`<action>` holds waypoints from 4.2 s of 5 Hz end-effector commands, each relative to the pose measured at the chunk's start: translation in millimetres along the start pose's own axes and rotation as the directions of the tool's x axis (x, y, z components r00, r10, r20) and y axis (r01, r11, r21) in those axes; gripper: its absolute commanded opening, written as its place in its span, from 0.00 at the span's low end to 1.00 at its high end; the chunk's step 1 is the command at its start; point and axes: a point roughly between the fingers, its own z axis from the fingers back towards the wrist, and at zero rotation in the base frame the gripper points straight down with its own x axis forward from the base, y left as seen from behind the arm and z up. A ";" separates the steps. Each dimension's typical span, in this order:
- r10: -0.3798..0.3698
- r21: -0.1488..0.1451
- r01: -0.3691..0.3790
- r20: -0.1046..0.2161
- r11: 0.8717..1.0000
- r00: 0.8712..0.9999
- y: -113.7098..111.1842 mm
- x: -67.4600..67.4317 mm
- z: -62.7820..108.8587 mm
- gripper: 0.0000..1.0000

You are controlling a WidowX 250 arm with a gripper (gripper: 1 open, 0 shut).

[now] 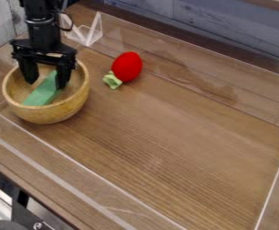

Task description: Remove the green block from the brown bowl and put it on the table

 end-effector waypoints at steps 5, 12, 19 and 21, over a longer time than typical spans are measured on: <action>0.069 -0.016 -0.068 0.026 0.998 0.997 24.0 21.7 5.7 1.00; 0.089 -0.042 -0.087 0.032 0.995 0.996 27.1 14.6 21.7 0.00; 0.107 -0.056 -0.105 0.039 0.993 0.993 28.8 8.4 35.9 0.00; 0.112 -0.055 -0.110 0.037 0.992 0.993 29.1 7.2 36.6 0.00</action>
